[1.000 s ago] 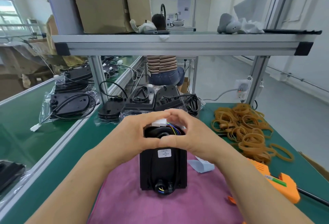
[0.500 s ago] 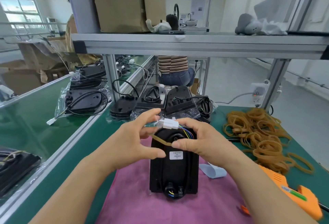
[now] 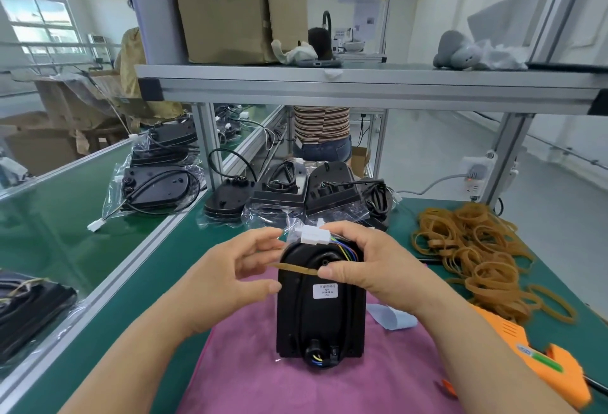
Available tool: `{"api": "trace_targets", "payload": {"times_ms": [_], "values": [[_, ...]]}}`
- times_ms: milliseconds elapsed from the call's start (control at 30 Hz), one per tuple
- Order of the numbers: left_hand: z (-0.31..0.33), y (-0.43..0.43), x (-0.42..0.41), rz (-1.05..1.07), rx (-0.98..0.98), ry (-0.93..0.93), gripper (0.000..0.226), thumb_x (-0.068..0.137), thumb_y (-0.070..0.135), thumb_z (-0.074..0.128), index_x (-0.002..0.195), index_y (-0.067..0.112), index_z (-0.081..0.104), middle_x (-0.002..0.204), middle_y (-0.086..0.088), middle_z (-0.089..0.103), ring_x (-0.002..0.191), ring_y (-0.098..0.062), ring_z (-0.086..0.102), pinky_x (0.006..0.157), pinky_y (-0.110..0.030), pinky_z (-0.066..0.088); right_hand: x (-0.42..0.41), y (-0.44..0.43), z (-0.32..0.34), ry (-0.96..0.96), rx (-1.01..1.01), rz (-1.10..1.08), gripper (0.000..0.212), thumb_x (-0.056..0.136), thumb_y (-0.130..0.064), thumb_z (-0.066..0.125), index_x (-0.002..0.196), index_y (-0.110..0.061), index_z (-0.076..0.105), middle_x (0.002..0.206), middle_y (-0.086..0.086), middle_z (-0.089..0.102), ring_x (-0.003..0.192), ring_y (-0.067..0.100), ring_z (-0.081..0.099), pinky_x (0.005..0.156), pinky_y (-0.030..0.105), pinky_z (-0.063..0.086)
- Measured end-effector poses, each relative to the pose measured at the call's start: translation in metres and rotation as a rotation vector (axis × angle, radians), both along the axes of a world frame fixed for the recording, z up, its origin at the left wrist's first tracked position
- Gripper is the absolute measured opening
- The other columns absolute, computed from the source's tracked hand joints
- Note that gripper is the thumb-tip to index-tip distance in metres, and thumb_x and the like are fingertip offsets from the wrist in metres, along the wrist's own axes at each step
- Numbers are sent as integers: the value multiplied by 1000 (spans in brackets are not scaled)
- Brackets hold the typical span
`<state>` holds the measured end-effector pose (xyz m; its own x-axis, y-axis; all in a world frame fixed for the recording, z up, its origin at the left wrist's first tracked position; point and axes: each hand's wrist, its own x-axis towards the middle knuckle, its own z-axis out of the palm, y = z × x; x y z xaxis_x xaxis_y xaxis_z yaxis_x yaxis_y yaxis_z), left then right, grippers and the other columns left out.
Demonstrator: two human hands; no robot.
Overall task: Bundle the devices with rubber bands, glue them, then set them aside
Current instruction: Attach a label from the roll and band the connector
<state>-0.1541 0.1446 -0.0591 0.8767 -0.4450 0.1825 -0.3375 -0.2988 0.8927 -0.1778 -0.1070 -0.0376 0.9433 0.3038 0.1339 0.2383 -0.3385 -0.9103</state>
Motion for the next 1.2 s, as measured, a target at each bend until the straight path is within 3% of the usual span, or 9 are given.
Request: {"api": "trace_targets", "payload": {"times_ms": [133, 433, 567, 733, 833, 933, 1067, 1133, 1200], "values": [[3, 0, 18, 15, -164, 140, 50, 81, -21, 63, 121, 9, 63, 114, -3, 74, 107, -19, 70, 85, -20, 55, 0, 0, 1, 25, 8, 20, 40, 80, -14, 79, 112, -33, 65, 105, -4, 73, 100, 14, 68, 91, 27, 53], [12, -5, 46, -51, -295, 265, 45, 59, -6, 77, 99, 15, 75, 103, -18, 75, 88, -25, 74, 74, -24, 58, 1, 1, 1, 25, 25, 12, 42, 79, -14, 78, 116, -27, 64, 109, 2, 72, 106, 22, 67, 100, 42, 50], [-8, -12, 46, -58, -544, 471, 43, 63, -12, 75, 101, 8, 76, 106, -20, 73, 90, -23, 74, 71, -25, 60, 1, 1, 1, 36, 37, 8, 41, 81, -10, 78, 117, -24, 64, 110, 5, 72, 103, 20, 67, 100, 41, 51], [-21, -9, 49, 232, -1025, 601, 30, 84, 0, 59, 114, 3, 64, 93, -8, 78, 84, -12, 75, 69, -23, 60, 4, -1, -1, 39, 14, 0, 44, 79, -15, 80, 117, -29, 63, 106, 0, 73, 99, 13, 68, 100, 35, 51], [-27, -2, 36, 328, -784, 412, 25, 94, -4, 52, 109, 8, 68, 99, -10, 77, 89, -17, 75, 74, -25, 61, 9, -1, -6, 59, 90, -12, 52, 73, -21, 82, 121, -28, 63, 113, 1, 71, 110, 20, 66, 104, 40, 48], [-32, 0, 16, 400, -282, -38, 41, 90, -9, 59, 102, 28, 74, 104, 6, 76, 96, -12, 72, 79, -13, 54, 15, -3, -16, 116, 229, -15, 53, 72, -23, 80, 122, -29, 63, 117, -2, 71, 111, 16, 66, 101, 32, 50], [-43, -3, -3, 272, 205, -491, 82, 81, -4, 71, 142, 42, 41, 141, 25, 46, 128, 4, 46, 106, -15, 37, 25, -3, -25, 167, 391, -98, 27, 85, -14, 74, 110, -23, 69, 107, 1, 73, 97, 13, 68, 92, 29, 54], [-44, -4, -7, 216, 306, -614, 102, 74, 1, 79, 149, 46, 26, 155, 21, 29, 139, 7, 31, 109, -13, 31, 26, -2, -26, 244, 420, -127, 22, 88, -20, 71, 110, -20, 69, 104, 6, 74, 92, 18, 69, 89, 36, 55], [-41, -9, -8, 176, 364, -738, 108, 66, -1, 85, 150, 35, 27, 159, 5, 28, 137, -2, 36, 104, -21, 41, 26, -1, -24, 334, 411, -135, 29, 88, -31, 69, 112, -14, 69, 106, 10, 73, 91, 21, 68, 88, 39, 54]]}}
